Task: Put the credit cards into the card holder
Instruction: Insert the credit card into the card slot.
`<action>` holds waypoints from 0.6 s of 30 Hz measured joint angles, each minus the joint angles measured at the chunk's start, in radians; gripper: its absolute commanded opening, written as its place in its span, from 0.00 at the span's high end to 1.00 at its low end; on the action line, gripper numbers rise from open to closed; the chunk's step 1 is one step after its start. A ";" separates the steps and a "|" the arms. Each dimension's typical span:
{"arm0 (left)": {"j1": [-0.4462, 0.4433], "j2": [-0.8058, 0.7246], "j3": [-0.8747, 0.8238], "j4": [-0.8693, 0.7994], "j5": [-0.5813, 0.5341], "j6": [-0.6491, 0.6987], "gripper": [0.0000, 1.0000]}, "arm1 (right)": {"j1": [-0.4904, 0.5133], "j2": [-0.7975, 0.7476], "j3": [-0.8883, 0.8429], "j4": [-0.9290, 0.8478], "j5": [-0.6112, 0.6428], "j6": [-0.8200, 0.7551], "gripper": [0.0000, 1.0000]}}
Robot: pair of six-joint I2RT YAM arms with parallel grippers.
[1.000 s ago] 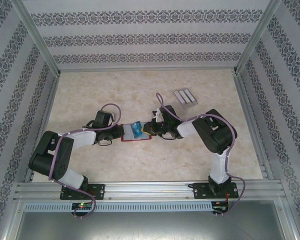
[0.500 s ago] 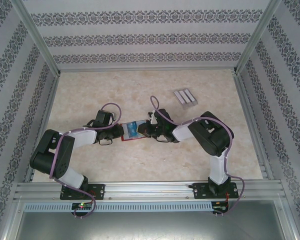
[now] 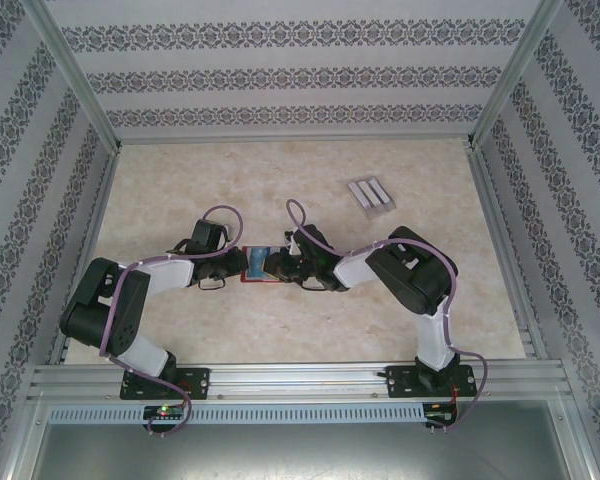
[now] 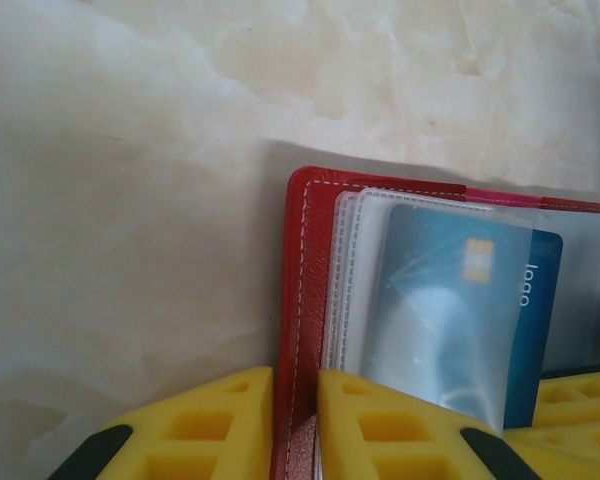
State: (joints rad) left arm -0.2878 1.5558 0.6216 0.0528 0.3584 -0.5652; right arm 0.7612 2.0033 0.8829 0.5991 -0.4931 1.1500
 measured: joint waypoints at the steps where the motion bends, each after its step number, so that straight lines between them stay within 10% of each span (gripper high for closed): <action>1: 0.000 -0.001 0.000 0.000 0.000 -0.001 0.79 | 0.000 0.000 0.005 -0.008 -0.004 -0.003 0.78; 18: -0.001 -0.013 0.000 -0.038 -0.030 -0.007 0.89 | -0.072 -0.073 0.060 -0.294 -0.008 -0.182 0.77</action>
State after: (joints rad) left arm -0.2886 1.5425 0.6220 0.0147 0.3283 -0.5720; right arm 0.6888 1.9305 0.9432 0.3046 -0.5014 0.9684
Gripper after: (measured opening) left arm 0.120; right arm 0.256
